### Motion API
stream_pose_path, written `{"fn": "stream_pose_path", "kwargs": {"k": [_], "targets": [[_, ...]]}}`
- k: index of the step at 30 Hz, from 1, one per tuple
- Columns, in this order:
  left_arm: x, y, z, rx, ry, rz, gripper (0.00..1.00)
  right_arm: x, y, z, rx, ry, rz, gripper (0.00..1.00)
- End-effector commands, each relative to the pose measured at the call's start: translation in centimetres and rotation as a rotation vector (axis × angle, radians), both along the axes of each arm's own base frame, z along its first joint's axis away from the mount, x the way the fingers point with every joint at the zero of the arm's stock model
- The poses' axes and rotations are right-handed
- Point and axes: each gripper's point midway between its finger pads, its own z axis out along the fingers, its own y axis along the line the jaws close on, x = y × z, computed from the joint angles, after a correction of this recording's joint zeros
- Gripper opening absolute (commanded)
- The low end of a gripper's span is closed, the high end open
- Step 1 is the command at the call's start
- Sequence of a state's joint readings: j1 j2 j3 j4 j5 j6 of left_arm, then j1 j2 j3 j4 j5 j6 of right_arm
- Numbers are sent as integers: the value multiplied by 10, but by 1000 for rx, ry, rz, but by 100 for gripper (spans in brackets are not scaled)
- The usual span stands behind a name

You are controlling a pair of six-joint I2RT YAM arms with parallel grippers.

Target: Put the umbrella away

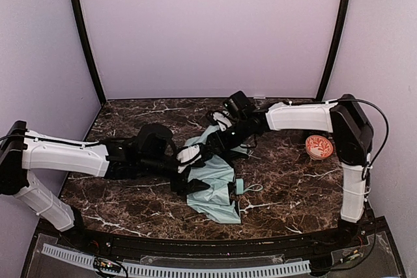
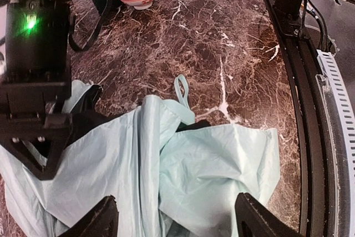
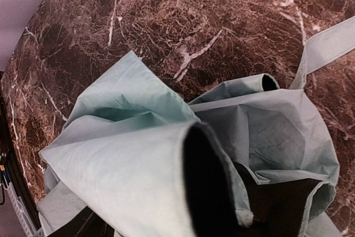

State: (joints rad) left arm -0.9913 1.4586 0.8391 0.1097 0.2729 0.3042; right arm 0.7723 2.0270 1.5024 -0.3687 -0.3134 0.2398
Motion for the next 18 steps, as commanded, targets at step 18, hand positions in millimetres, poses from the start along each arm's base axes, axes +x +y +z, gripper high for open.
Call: {"fn": "stream_pose_path", "kwargs": {"k": [18], "targets": [[-7, -8, 12, 41, 38, -105, 75, -13, -30, -26, -63, 19, 0, 70]]}}
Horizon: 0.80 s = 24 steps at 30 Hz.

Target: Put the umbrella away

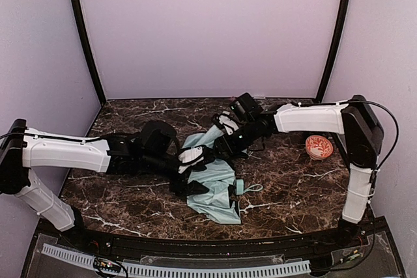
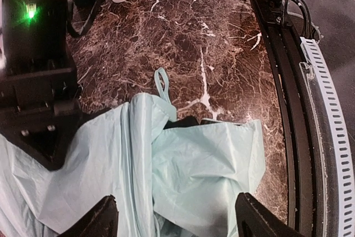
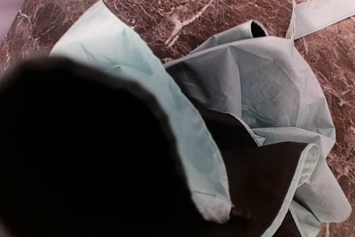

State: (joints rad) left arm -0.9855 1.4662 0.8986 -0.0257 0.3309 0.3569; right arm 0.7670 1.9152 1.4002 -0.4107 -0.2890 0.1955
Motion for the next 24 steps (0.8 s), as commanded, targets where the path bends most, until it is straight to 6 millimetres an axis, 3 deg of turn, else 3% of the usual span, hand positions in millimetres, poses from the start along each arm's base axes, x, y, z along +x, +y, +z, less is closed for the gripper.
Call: {"fn": "stream_pose_path", "kwargs": {"k": [1, 5, 8, 10, 14, 17, 21, 24], "targets": [[4, -13, 20, -42, 7, -46, 75, 5, -4, -43, -18, 62, -19, 70], [31, -17, 27, -67, 12, -2, 75, 12, -16, -69, -32, 114, -64, 68], [69, -16, 4, -32, 89, 108, 73, 14, -26, -88, -43, 147, -98, 65], [97, -14, 0, -24, 120, 192, 69, 10, -27, -99, -49, 177, -84, 63], [126, -12, -20, 26, 97, 271, 67, 9, -23, -96, -31, 175, -53, 62], [129, -16, -44, 48, 119, 267, 66, 14, -16, -75, 0, 145, -31, 61], [126, -14, -78, 102, 163, 268, 60, 22, -9, -15, 104, 38, -8, 62], [124, -6, -90, 133, 167, 287, 58, 21, -9, 24, 192, -10, 5, 63]]}}
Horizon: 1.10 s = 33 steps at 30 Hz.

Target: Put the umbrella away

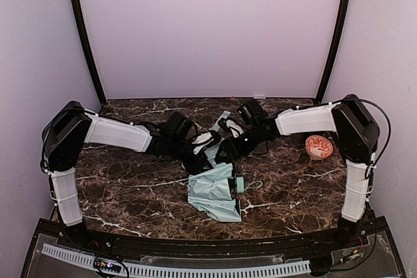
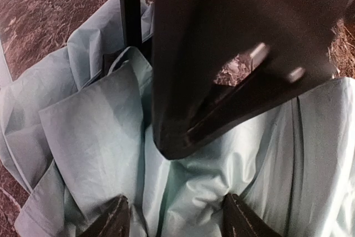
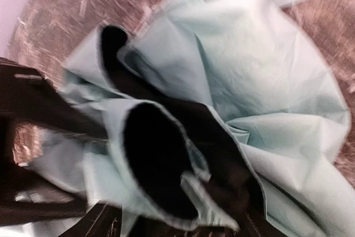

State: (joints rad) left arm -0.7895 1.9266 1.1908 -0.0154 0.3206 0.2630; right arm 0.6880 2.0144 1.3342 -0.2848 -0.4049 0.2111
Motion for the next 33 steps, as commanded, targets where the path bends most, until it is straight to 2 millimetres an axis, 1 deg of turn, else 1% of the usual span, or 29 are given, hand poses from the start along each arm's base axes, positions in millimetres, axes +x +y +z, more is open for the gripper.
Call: {"fn": "stream_pose_path", "kwargs": {"k": [1, 3, 5, 7, 8, 10, 11, 12, 14, 16, 18, 22, 25, 27, 28, 29, 31, 32, 33], "targets": [[-2, 7, -13, 33, 5, 24, 58, 5, 2, 78, 147, -129, 20, 63], [-3, 12, -21, 55, 9, 30, 58, 5, -6, 85, 109, -158, 17, 64], [-4, 15, -30, 78, 18, 36, 58, 0, -18, 89, 56, -187, 26, 64], [-5, 16, -34, 83, 23, 33, 58, -5, -30, 99, 25, -245, 25, 63], [-5, 16, -35, 81, 24, 32, 58, -11, -33, 108, 20, -292, 46, 63], [-4, 15, -35, 77, 19, 34, 58, -31, -33, 127, 30, -402, 121, 64], [-4, 15, -36, 77, 19, 35, 58, -45, -32, 134, 36, -457, 167, 66], [-4, 16, -37, 76, 18, 35, 58, -60, -33, 130, 30, -490, 220, 67], [-4, 15, -36, 62, 18, 36, 58, -91, -24, 129, 51, -563, 340, 71], [-6, 14, -35, 44, 24, 33, 58, -114, -15, 128, 80, -625, 429, 75], [-6, 13, -36, 36, 25, 32, 58, -131, -3, 126, 94, -697, 512, 77], [-6, 12, -37, 33, 24, 31, 58, -143, 16, 116, 110, -791, 597, 79], [-6, 14, -38, 40, 19, 29, 58, -147, 28, 97, 99, -784, 657, 78], [-7, 14, -39, 42, 18, 23, 58, -149, 32, 82, 86, -753, 696, 74], [-8, 14, -39, 42, 19, 22, 58, -151, 32, 74, 76, -727, 717, 68], [-8, 15, -40, 42, 19, 21, 58, -152, 32, 68, 67, -707, 732, 56], [-8, 15, -41, 44, 19, 18, 58, -152, 31, 67, 67, -677, 728, 31], [-8, 15, -41, 44, 16, 15, 58, -149, 30, 70, 77, -658, 710, 22], [-8, 15, -41, 45, 13, 14, 58, -143, 29, 74, 93, -640, 686, 16]]}}
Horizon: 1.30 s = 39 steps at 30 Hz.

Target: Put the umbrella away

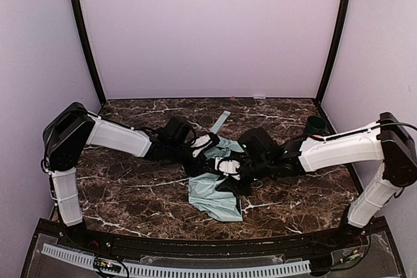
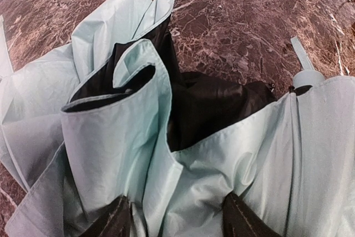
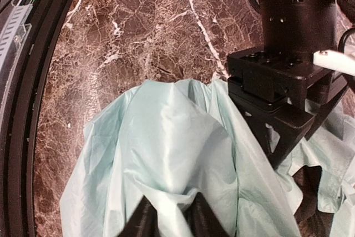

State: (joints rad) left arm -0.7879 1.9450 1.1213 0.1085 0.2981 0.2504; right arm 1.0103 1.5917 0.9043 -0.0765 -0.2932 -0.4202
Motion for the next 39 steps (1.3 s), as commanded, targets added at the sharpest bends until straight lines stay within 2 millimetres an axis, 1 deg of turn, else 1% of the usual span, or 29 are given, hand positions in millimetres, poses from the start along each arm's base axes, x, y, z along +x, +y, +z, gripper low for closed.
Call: {"fn": "stream_pose_path", "kwargs": {"k": [1, 2, 4, 5, 7, 10, 13, 15, 17, 21, 24, 25, 27, 29, 31, 32, 34, 37, 38, 39], "targets": [[-11, 13, -26, 67, 38, -14, 58, 17, 8, 31, 96, 45, -18, 11], [-11, 14, -26, 71, 34, -15, 58, 26, 7, 40, 126, 71, -44, 7], [-10, 13, -25, 70, 32, -15, 58, 42, 9, 46, 173, 153, -75, 0], [-11, 12, -24, 61, 34, -20, 58, 49, 12, 48, 193, 195, -84, 0], [-14, 9, -21, 35, 41, -36, 58, 59, 15, 44, 190, 260, -102, 0], [-13, 7, -18, 12, 26, -35, 58, 81, 11, 21, 148, 317, -179, 0], [-10, 7, -18, 13, 2, -30, 58, 95, 2, 0, 145, 400, -241, 0], [-7, 9, -18, 20, -18, -15, 58, 100, -5, -16, 122, 435, -277, 0], [-4, 11, -15, 21, -37, -2, 58, 100, -9, -34, 80, 454, -302, 0], [9, 18, -5, -19, -33, 63, 59, 95, -16, -60, 49, 495, -342, 0], [20, 23, 13, -49, -79, 108, 61, 95, -22, -75, 14, 503, -375, 0], [25, 26, 22, -56, -122, 131, 61, 94, -23, -78, -5, 512, -379, 0], [27, 33, 46, -91, -194, 158, 64, 90, -28, -85, -45, 530, -386, 0], [22, 36, 73, -146, -247, 152, 68, 89, -32, -90, -62, 529, -394, 0], [16, 39, 94, -196, -284, 143, 73, 89, -33, -95, -79, 533, -402, 0], [13, 41, 103, -215, -298, 139, 76, 90, -34, -98, -94, 538, -409, 0], [9, 45, 116, -227, -318, 134, 79, 93, -33, -101, -119, 547, -417, 0], [0, 52, 135, -238, -349, 120, 80, 93, -34, -103, -139, 560, -432, 0], [-6, 53, 140, -246, -354, 101, 80, 95, -33, -102, -143, 566, -441, 0], [-13, 53, 148, -262, -352, 73, 77, 99, -31, -101, -151, 572, -456, 0]]}}
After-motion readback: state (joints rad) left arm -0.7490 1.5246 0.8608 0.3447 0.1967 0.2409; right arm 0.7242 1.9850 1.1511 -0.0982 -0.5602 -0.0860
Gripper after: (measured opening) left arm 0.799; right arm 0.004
